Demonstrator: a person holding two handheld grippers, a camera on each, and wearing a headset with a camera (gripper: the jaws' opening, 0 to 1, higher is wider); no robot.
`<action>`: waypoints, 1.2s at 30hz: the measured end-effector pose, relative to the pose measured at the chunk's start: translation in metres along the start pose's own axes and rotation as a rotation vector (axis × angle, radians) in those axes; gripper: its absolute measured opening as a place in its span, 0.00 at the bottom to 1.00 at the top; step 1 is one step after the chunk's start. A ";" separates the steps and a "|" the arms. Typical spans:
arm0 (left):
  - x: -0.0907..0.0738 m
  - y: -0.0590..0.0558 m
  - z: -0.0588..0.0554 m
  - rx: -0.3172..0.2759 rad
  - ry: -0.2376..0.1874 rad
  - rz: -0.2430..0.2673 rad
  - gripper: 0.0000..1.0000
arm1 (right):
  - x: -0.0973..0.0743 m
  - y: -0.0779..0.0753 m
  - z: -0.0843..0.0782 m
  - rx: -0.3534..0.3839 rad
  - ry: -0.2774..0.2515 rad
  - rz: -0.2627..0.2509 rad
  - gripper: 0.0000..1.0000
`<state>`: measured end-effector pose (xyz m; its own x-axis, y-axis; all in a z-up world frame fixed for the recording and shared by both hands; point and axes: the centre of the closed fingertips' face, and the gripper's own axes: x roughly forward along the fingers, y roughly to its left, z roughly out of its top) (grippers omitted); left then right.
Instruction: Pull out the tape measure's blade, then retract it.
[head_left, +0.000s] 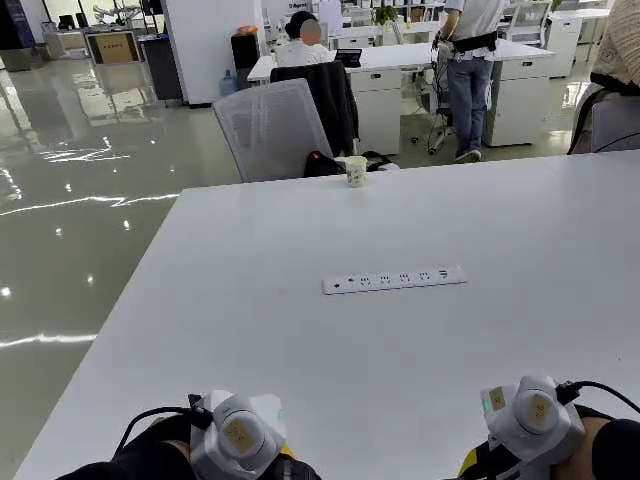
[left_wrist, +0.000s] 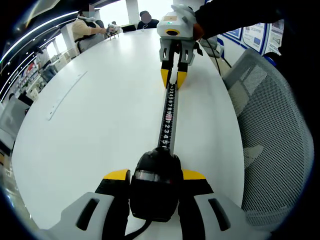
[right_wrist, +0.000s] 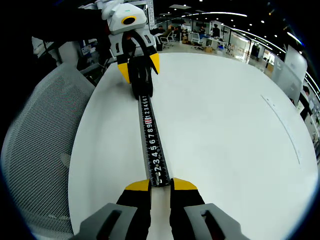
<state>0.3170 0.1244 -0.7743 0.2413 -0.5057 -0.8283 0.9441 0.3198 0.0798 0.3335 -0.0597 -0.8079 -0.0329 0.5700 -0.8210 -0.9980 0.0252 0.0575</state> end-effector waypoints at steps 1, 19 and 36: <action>0.000 0.000 0.000 0.000 0.000 0.000 0.32 | 0.000 0.000 0.000 0.000 0.001 0.000 0.10; 0.001 0.001 0.001 0.002 0.001 0.000 0.32 | -0.004 -0.002 -0.006 0.009 0.003 -0.006 0.10; 0.000 0.003 0.002 0.004 0.004 0.000 0.32 | -0.011 -0.004 -0.011 0.012 0.005 -0.010 0.10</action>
<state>0.3198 0.1235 -0.7727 0.2401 -0.5026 -0.8305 0.9450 0.3168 0.0815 0.3371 -0.0752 -0.8057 -0.0231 0.5657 -0.8243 -0.9976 0.0409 0.0560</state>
